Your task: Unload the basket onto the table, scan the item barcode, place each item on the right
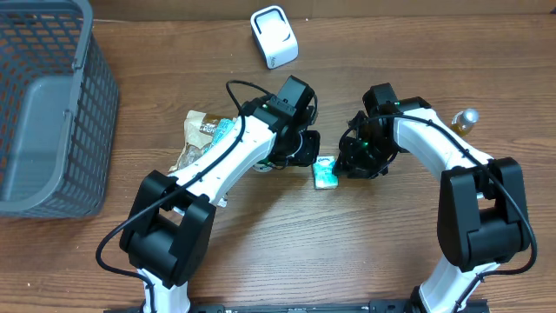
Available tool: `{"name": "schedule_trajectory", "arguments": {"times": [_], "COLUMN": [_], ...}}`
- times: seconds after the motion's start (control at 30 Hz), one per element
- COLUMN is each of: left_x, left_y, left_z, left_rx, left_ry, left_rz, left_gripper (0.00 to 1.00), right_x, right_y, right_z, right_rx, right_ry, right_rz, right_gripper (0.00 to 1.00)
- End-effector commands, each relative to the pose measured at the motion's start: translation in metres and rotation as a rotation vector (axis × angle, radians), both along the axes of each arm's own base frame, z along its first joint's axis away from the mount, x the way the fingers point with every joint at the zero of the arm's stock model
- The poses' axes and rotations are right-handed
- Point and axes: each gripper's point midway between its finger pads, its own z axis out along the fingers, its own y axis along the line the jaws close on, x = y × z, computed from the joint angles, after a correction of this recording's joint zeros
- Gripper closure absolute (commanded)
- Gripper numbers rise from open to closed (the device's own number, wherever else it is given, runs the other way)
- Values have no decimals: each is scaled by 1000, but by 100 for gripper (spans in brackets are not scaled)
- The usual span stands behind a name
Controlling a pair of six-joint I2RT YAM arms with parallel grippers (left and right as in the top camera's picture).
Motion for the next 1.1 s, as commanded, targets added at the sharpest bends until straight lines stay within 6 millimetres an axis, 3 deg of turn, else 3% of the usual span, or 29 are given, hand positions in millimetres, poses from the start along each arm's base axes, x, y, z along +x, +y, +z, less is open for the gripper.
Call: {"name": "schedule_trajectory", "arguments": {"times": [0.0,0.23,0.37,0.83,1.07], "left_x": [-5,-16,-18,-20,-20], "left_y": [-2,-20,-17,-8,-2], "left_z": [-11,-33,-47,-59,-62], "left_rx": [-12,-91,-84,-12,21], "left_ry": [55,160,204,192,186], "left_rz": [35,0,6,17,26], "left_gripper": [96,96,96,96,96], "right_x": [2,3,4,-4,3], "right_y": [5,8,8,20,24], "right_z": [8,9,6,-16,-14], "right_rx": [39,58,61,152,179], "right_ry": [-22,-26,-37,-49,-79], "right_rz": [2,3,2,-24,-21], "right_gripper": [66,65,65,65,67]}}
